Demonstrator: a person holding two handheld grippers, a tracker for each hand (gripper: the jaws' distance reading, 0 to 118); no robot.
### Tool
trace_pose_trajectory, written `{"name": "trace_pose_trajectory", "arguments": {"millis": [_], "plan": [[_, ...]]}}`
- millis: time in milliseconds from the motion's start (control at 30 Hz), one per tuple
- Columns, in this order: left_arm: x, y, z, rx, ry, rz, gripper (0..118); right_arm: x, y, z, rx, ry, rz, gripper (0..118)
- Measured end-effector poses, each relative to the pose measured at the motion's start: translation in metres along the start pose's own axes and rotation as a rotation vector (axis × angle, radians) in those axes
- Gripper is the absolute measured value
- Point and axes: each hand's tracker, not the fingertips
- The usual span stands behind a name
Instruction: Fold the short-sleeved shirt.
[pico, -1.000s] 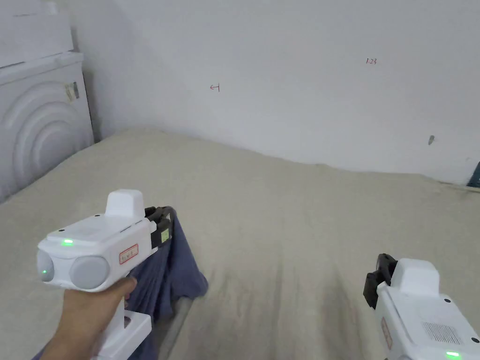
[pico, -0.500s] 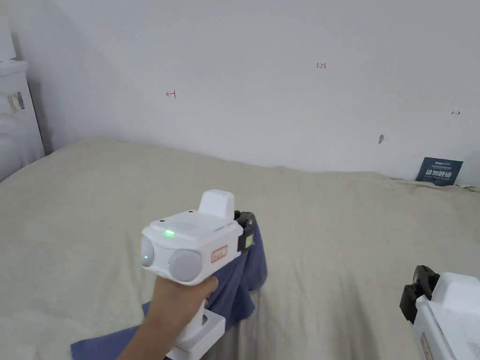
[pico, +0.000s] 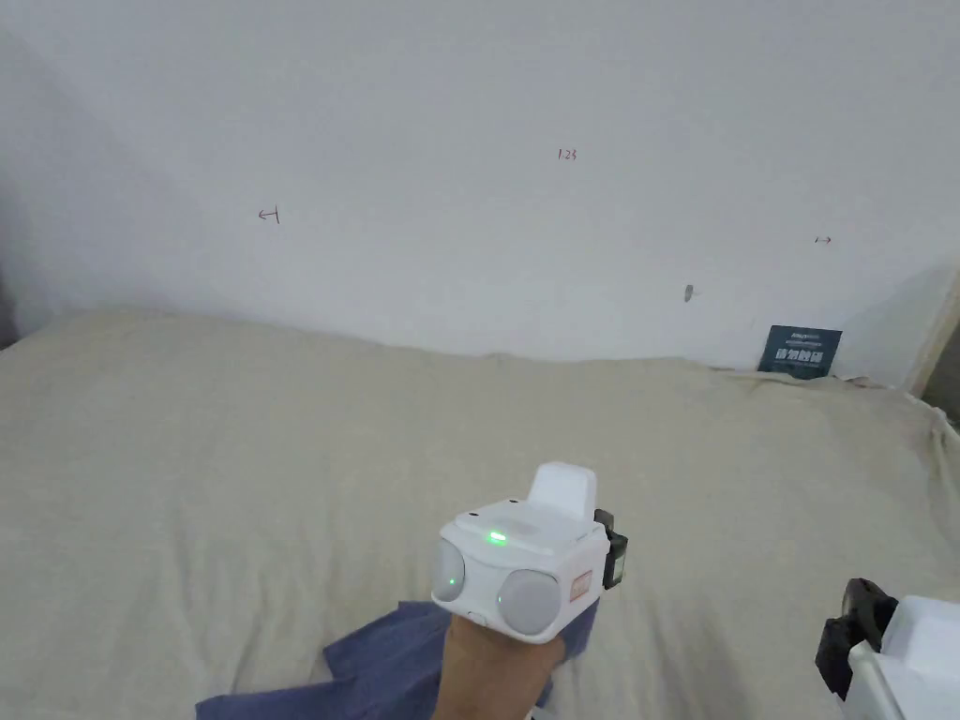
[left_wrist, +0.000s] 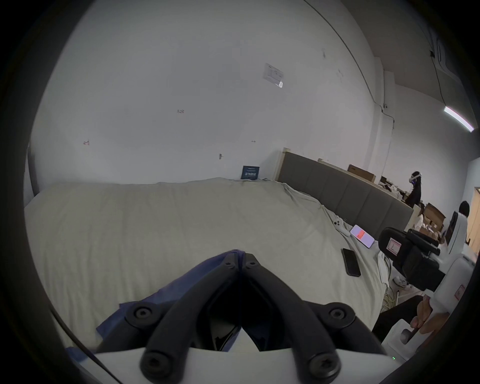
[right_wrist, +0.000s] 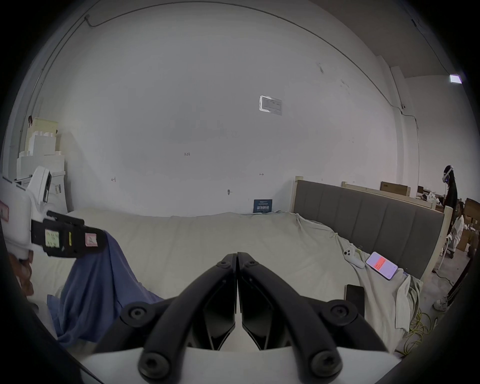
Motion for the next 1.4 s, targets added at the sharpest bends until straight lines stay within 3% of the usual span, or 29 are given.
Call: {"name": "trace_pose_trajectory", "arguments": {"millis": [167,400,467,533,567,700,800,967,1133,1400], "plan": [[0.025,-0.005,-0.011,-0.005,-0.019,-0.004,0,0.011,0.0,0.001,0.0,-0.022,0.0,0],[0.008,-0.006,-0.015,-0.045,0.023,0.02,2,0.014,-0.004,0.0,-0.01,-0.03,0.003,0],[0.005,-0.008,-0.011,-0.047,0.022,0.033,19,0.014,-0.006,-0.001,-0.017,-0.026,0.006,0],[-0.005,-0.008,0.0,-0.034,0.009,0.048,55,0.012,-0.008,-0.002,-0.022,-0.023,0.007,0],[-0.01,-0.007,0.007,-0.021,0.017,0.052,68,0.011,-0.009,-0.002,-0.024,-0.021,0.006,0],[-0.042,-0.008,0.043,0.051,0.043,0.042,81,0.003,-0.012,-0.004,-0.031,-0.008,0.003,0],[-0.069,-0.016,0.073,0.077,0.076,0.009,81,-0.006,-0.015,-0.006,-0.036,0.008,0.0,0],[-0.118,-0.042,0.123,0.098,0.282,-0.051,80,-0.024,-0.021,-0.01,-0.045,0.046,0.006,0],[-0.169,-0.076,0.173,0.104,0.434,0.013,80,-0.044,-0.027,-0.013,-0.059,0.083,0.013,0],[-0.228,-0.117,0.194,0.003,0.502,0.135,79,-0.066,-0.037,-0.014,-0.074,0.131,0.022,0]]}}
